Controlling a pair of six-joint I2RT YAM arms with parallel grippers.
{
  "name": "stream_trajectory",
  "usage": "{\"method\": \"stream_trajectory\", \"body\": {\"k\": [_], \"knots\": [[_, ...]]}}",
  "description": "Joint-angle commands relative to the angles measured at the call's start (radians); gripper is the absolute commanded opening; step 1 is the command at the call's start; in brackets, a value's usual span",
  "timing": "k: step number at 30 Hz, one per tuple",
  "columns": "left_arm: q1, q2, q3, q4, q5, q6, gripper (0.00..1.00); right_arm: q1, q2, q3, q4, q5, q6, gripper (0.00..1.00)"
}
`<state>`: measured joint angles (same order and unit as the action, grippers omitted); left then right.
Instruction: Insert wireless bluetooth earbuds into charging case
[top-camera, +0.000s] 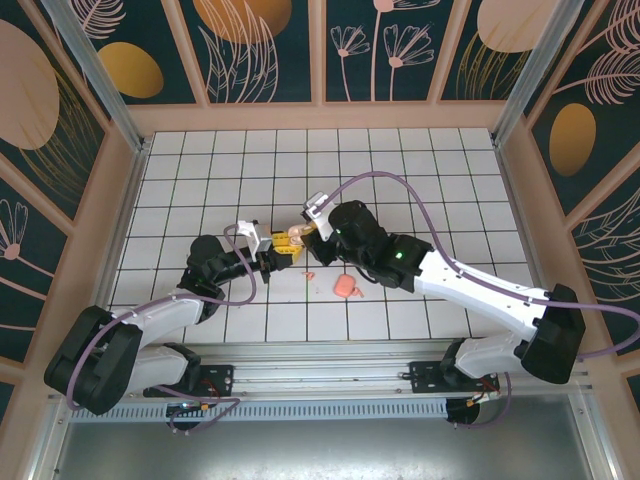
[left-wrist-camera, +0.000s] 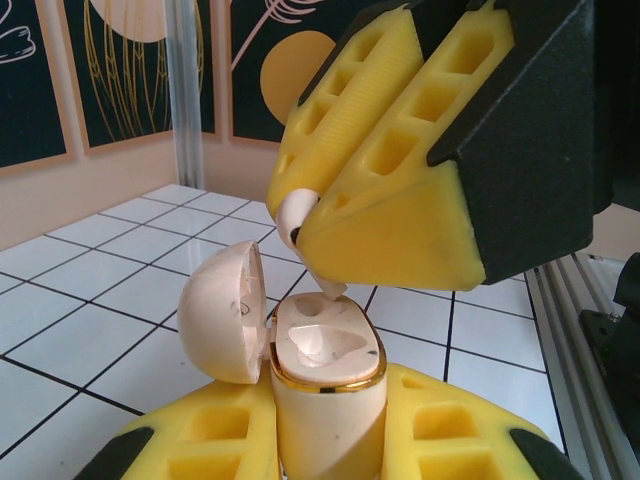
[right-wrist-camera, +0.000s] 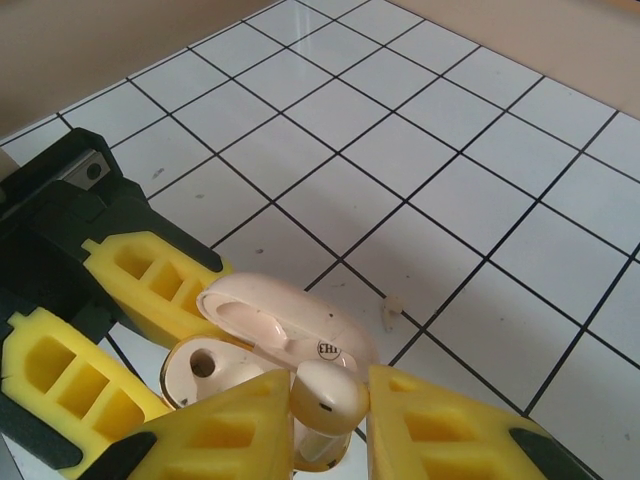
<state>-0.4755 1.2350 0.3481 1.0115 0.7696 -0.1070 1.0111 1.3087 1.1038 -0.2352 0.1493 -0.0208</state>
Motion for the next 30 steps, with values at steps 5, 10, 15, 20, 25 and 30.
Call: {"method": "stream_trajectory", "body": {"k": [5, 10, 15, 20, 25, 30], "knots": [[-0.003, -0.002, 0.029, 0.063, 0.018, -0.019, 0.09, -0.002, 0.021, 0.031, 0.007, -0.016, -0.014, 0.22], [-0.003, 0.001, 0.03, 0.072, 0.016, -0.023, 0.09, -0.001, 0.036, 0.039, -0.026, -0.04, -0.013, 0.22], [-0.003, 0.003, 0.034, 0.081, 0.016, -0.03, 0.09, 0.001, 0.041, 0.038, -0.038, -0.059, -0.012, 0.24], [-0.003, 0.003, 0.032, 0.082, 0.014, -0.032, 0.09, -0.002, 0.035, 0.039, -0.043, -0.065, -0.009, 0.26], [-0.003, 0.004, 0.035, 0.082, 0.016, -0.033, 0.09, -0.004, 0.021, 0.035, -0.035, -0.058, 0.01, 0.3], [-0.003, 0.003, 0.035, 0.081, 0.017, -0.034, 0.09, -0.017, -0.002, 0.026, -0.011, -0.055, 0.035, 0.36]]}}
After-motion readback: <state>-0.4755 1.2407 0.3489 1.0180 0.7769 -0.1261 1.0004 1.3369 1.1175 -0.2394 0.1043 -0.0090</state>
